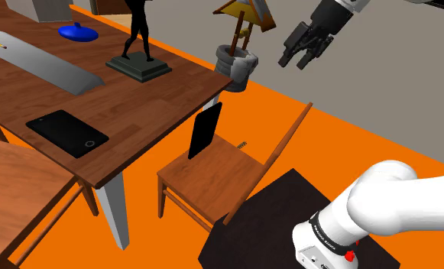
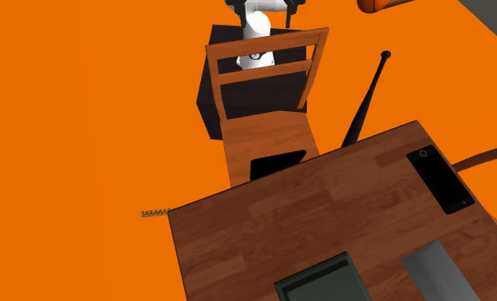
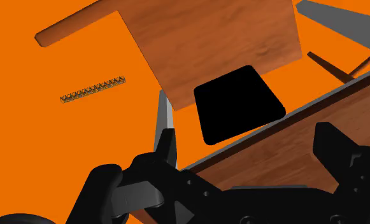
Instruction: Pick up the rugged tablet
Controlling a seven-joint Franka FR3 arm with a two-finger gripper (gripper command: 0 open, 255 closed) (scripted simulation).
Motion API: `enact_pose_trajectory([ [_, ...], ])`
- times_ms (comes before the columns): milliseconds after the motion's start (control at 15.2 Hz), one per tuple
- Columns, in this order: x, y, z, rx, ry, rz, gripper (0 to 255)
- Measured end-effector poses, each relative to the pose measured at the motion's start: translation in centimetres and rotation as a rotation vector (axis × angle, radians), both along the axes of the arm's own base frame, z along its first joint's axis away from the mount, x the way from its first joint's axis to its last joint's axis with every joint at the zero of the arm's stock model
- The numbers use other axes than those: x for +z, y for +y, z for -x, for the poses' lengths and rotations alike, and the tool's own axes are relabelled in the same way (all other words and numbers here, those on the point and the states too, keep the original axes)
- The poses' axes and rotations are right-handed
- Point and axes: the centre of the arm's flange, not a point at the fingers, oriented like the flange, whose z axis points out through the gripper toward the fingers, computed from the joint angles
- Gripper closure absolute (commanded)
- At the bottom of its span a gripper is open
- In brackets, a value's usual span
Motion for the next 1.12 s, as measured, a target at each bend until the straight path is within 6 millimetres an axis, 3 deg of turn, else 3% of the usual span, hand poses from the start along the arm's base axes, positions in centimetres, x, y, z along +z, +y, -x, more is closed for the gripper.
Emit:
enact_pose_trajectory([
  [132, -0.3, 0.1, -0.5, -0.021, 0.007, -0.003, 0],
  [264, -1.7, 1.1, -2.3, -0.093, 0.030, -0.012, 0],
  [660, -6.5, 2.8, -9.0, -0.365, 0.116, -0.049, 0],
  [1122, -12.8, 2.8, -16.4, -0.691, 0.219, -0.093, 0],
])
